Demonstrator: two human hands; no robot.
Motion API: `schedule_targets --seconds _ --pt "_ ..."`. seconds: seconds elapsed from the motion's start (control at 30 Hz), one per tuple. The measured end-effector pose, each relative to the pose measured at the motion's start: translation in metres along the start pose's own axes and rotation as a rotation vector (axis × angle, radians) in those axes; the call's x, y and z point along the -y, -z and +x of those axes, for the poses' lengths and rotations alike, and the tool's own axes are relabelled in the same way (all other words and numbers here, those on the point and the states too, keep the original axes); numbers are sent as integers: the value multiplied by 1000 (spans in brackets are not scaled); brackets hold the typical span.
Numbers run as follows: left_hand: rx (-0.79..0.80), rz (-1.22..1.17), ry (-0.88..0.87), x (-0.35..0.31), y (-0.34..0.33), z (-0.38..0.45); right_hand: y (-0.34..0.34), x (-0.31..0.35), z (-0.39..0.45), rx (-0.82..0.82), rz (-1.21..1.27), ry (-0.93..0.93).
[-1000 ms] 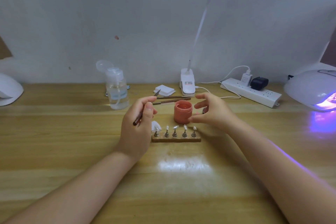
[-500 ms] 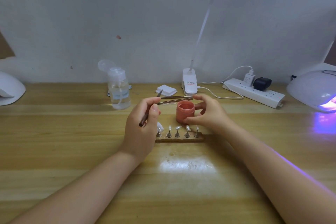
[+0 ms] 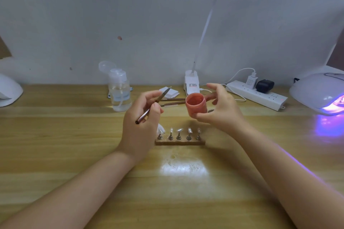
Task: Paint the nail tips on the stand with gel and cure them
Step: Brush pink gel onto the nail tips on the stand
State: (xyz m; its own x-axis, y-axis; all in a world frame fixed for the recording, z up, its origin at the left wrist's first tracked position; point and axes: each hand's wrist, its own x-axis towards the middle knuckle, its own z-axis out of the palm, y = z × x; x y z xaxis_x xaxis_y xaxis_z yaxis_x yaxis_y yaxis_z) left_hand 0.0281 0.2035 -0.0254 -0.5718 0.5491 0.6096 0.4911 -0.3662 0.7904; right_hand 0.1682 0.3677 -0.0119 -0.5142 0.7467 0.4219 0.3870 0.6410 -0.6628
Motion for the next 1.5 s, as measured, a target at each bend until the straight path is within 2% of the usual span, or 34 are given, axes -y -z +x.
schedule_targets --seconds 0.2,0.43,0.63,0.7,0.8,0.87,1.0,1.13,1.23,1.3,1.4,1.5 --pt "19 -87 69 -12 -5 4 7 -2 -5 4 44 -70" --pt "19 -78 105 -11 -3 6 -12 -2 0 183 -4 -126" --pt "40 20 91 -11 -4 9 -3 -4 6 274 81 -239" --pt "30 19 106 -11 -5 10 11 1 5 189 108 -221" --pt "25 29 100 -13 -4 13 33 8 0 -41 187 -135" --pt "16 35 100 -14 -4 15 44 11 -6 -113 182 -96" --pt "18 38 128 -16 -4 18 44 8 -19 -55 71 -110" --pt "44 62 132 -20 -6 23 34 -9 -37 -42 88 -128" --pt "47 59 141 -25 -9 30 30 -15 -44 -42 79 -37" --pt "68 90 159 -29 -14 37 32 -16 -46 31 72 46" --pt "129 198 189 -35 -23 52 31 -20 -48 190 -158 175" --pt "228 384 167 -40 -35 66 26 -22 -51 253 -333 205"
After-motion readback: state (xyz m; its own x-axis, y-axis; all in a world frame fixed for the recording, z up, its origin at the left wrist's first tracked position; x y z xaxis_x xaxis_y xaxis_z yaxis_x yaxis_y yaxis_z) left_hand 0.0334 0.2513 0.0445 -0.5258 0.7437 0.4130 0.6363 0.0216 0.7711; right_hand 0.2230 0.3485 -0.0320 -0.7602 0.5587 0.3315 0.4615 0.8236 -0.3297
